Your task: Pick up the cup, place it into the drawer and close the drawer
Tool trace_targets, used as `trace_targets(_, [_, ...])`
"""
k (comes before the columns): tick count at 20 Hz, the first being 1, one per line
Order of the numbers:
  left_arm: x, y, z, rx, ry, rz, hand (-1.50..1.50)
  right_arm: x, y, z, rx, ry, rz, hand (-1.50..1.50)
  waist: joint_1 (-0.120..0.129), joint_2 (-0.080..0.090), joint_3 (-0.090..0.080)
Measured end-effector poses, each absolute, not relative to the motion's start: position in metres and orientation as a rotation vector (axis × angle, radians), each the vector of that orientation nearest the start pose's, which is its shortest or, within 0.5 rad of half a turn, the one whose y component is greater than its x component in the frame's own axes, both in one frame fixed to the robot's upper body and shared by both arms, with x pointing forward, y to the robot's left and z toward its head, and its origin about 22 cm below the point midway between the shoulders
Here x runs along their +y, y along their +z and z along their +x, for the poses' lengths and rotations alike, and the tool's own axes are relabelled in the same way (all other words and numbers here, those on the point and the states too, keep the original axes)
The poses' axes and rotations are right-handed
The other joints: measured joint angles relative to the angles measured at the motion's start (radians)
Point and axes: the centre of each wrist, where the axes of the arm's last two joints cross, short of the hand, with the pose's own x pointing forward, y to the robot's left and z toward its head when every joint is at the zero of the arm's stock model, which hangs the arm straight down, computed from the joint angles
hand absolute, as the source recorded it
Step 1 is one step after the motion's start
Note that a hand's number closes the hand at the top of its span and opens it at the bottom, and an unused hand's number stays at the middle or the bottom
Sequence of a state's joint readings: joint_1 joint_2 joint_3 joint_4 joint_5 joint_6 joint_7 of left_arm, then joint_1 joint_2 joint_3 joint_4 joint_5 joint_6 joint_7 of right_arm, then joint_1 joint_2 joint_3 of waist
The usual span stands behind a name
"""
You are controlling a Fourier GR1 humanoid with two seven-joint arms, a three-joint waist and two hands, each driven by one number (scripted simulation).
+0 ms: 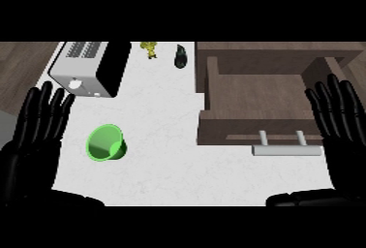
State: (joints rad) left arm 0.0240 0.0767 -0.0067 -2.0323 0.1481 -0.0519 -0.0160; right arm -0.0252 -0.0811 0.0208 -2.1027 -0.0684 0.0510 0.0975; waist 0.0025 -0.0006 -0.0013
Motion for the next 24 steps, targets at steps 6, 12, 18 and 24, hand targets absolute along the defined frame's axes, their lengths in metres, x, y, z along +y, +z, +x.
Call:
trace_targets(6, [0.230,0.100,0.221,-1.989,0.005,-0.203,-1.50,-0.233,0.132,0.214,-2.000,0.117,0.121,-1.50,-0.002,0.000,0.001])
trace_targets(12, [0.227,0.101,0.233,-1.981,0.016,-0.221,-1.50,-0.223,0.130,0.222,-1.999,0.121,0.131,-1.50,-0.003,0.000,0.001])
trace_targets(18, [0.228,0.098,0.234,-1.961,0.027,-0.202,-1.50,-0.224,0.128,0.231,-1.999,0.113,0.139,-1.50,-0.002,0.000,0.001])
trace_targets(24, [0.230,0.086,0.234,-1.931,0.036,-0.178,-1.50,-0.225,0.134,0.234,-2.008,0.113,0.136,-1.50,-0.002,0.000,0.001])
